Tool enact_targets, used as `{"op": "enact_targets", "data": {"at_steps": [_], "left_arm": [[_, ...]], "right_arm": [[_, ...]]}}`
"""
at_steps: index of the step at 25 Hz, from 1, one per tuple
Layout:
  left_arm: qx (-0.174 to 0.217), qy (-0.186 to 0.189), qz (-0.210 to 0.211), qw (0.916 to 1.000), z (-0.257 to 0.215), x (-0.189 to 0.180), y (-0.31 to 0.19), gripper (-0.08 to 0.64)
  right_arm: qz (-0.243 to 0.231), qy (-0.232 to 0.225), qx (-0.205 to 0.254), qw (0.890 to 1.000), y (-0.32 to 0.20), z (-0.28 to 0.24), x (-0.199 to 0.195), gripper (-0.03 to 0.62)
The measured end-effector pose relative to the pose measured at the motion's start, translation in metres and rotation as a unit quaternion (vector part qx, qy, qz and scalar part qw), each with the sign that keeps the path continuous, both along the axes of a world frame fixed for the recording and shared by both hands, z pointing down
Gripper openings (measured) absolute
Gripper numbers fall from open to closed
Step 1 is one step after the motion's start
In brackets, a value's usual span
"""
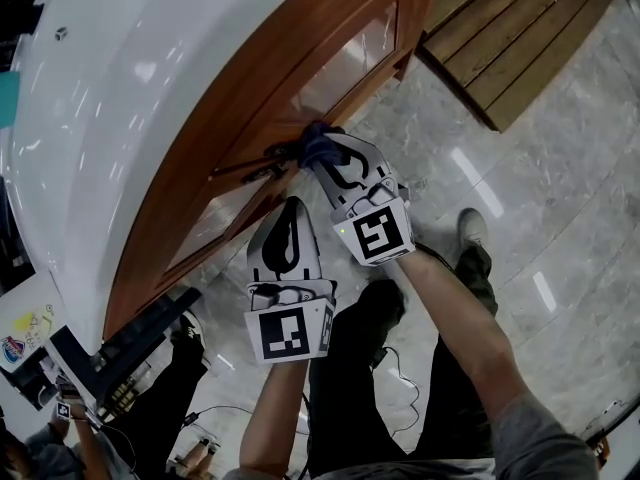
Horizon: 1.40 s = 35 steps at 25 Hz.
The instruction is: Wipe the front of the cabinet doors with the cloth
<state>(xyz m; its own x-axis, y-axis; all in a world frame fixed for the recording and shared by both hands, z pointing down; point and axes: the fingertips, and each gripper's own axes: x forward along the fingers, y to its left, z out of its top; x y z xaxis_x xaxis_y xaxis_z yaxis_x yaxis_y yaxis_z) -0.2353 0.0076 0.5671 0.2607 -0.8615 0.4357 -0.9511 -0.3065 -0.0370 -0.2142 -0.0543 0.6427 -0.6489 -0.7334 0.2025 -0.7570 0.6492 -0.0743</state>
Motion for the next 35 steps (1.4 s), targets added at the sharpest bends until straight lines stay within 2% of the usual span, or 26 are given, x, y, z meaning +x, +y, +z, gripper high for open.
{"op": "enact_targets", "data": {"at_steps": [5,9,14,20,26,35], "left_arm": [[-0.005,0.002,-0.003,1.0,0.0,0.006,-0.002,0.006],[-0.009,0.002,-0.004,0.9999,0.001,0.011,-0.005,0.006],[-0.012,0.001,-0.009,0.9999,0.006,0.016,-0.009,0.006],[-0.015,-0.002,-0.009,0.9998,0.009,0.025,-0.016,0.006],[-0.018,-0.01,-0.011,0.9997,0.014,0.035,-0.022,0.006],[-0.026,-0.002,-0.016,0.9995,0.015,0.072,-0.041,0.006]], "right_arm": [[0.004,0.01,0.006,1.0,-0.002,0.0,0.001,0.078],[0.023,0.005,-0.007,1.0,-0.013,0.005,0.012,0.078],[0.009,0.021,0.009,1.0,-0.019,0.006,0.018,0.078],[0.006,0.015,0.005,1.0,-0.023,0.01,0.025,0.078],[0.014,0.025,0.015,0.999,-0.036,0.013,0.045,0.078],[0.05,0.028,0.012,0.998,-0.07,0.013,0.098,0.078]]}}
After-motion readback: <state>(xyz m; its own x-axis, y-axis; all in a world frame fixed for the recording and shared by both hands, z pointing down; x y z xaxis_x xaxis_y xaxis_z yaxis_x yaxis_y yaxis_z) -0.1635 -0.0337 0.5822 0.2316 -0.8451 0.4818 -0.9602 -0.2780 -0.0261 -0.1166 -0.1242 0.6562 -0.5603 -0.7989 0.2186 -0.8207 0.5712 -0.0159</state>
